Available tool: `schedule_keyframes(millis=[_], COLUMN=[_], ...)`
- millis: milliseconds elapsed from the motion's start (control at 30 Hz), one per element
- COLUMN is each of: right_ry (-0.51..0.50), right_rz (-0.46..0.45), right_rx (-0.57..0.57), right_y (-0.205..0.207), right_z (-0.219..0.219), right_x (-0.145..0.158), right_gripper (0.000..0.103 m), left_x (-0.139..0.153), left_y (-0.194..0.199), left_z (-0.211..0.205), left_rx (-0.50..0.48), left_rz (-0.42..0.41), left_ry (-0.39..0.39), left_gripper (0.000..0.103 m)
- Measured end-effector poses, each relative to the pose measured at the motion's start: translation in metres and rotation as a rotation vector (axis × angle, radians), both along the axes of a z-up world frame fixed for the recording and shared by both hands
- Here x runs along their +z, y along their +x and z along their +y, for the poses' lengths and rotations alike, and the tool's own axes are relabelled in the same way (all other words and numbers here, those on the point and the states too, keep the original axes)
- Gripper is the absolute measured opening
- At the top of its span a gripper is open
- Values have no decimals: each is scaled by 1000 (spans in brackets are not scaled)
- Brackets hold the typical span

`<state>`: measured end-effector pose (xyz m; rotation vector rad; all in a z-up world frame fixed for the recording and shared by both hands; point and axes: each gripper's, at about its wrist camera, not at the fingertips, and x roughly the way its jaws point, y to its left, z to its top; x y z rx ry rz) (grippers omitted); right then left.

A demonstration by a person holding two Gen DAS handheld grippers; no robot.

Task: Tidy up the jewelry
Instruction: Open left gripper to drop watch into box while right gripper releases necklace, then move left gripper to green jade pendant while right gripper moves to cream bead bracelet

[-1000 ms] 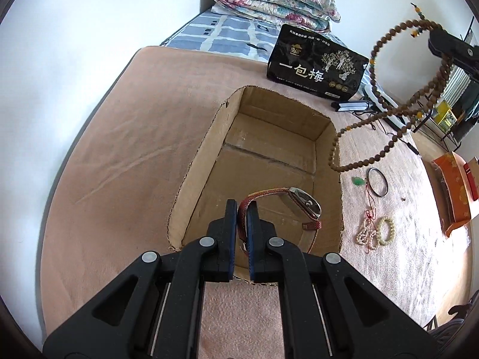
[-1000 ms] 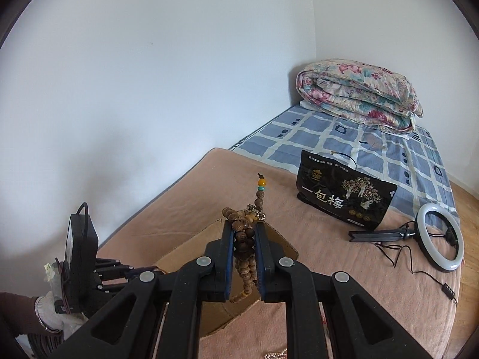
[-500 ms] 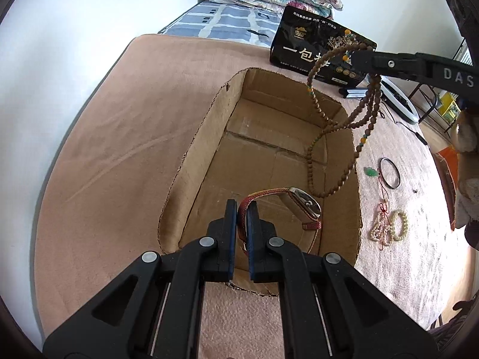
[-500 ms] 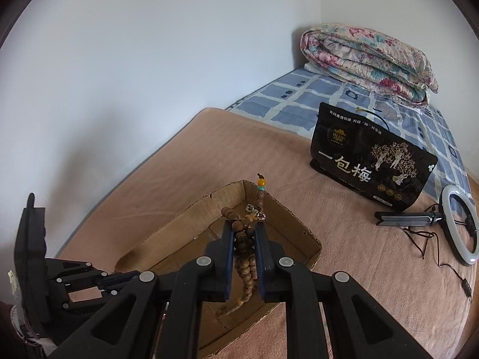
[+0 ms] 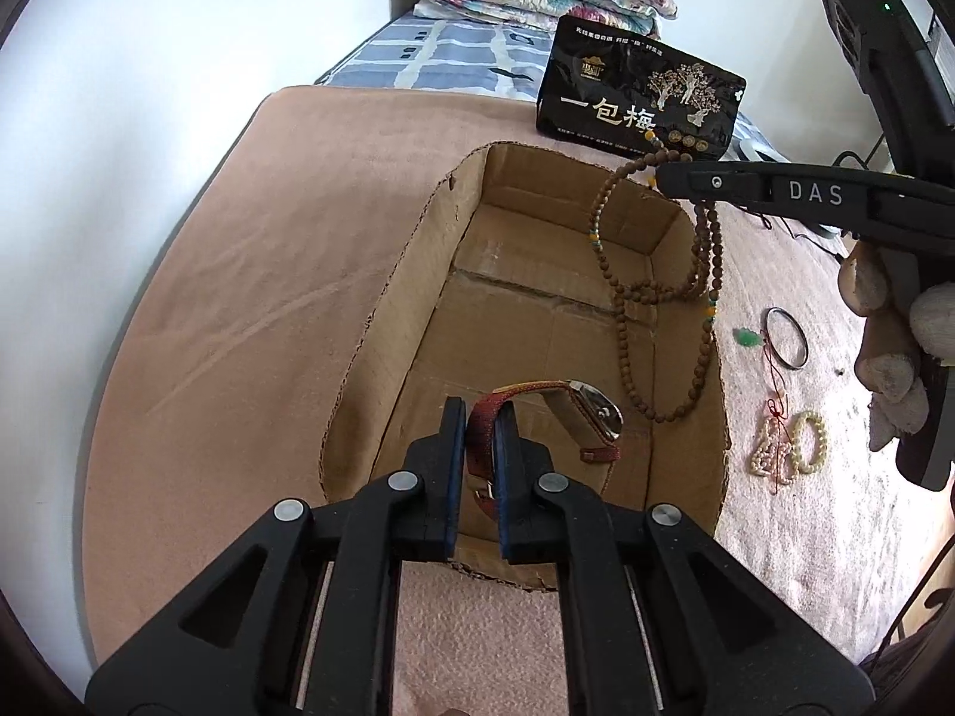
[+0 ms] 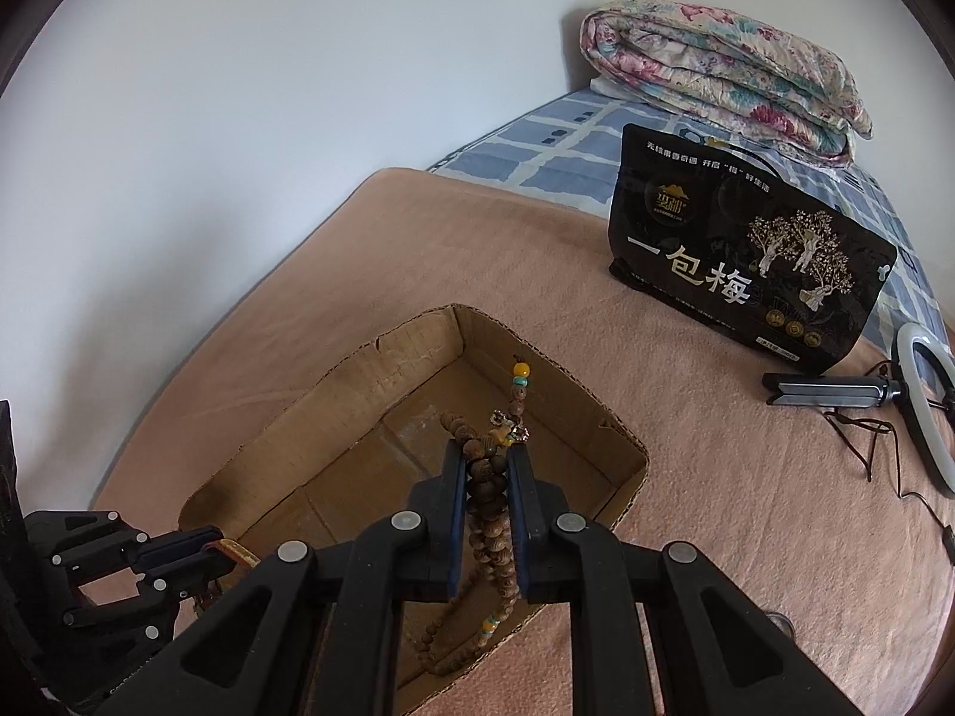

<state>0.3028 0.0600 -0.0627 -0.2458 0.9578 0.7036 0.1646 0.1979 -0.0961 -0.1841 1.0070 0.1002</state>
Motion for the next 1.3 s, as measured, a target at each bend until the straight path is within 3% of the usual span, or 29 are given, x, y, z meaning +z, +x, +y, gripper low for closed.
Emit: schedule_keyframes(millis=[67, 133, 167, 233, 333, 467, 867, 1300], right_ry=[5, 9, 10, 2, 11, 11, 24, 31], right_rz=[2, -3, -8, -21, -41, -66, -115, -174], right_rx=[-1, -2, -2, -12, -26, -56, -116, -243], right_y=[0, -1, -2, -4, -7, -11, -27, -53], right_z=[-1, -2, -3, -5, -10, -17, -58, -147], right_x=[-1, 0, 1, 2, 7, 13, 32, 54], right_gripper=[14, 31, 34, 54, 75, 84, 90, 93], left_x=[2, 3, 4, 8, 13, 20, 57, 83], left_y=[-1, -1, -2, -3, -5, -9, -25, -38], left_z=[0, 0, 0, -2, -5, -11, -46, -112], left_rx=[5, 7, 12, 12, 9, 0, -49, -157], left_rz=[-7, -10, -17, -32, -50, -73, -175, -225], left_ry=[4, 2, 10, 27, 53, 87, 156, 146], left_gripper=[10, 24, 29, 41, 42, 42, 42, 42])
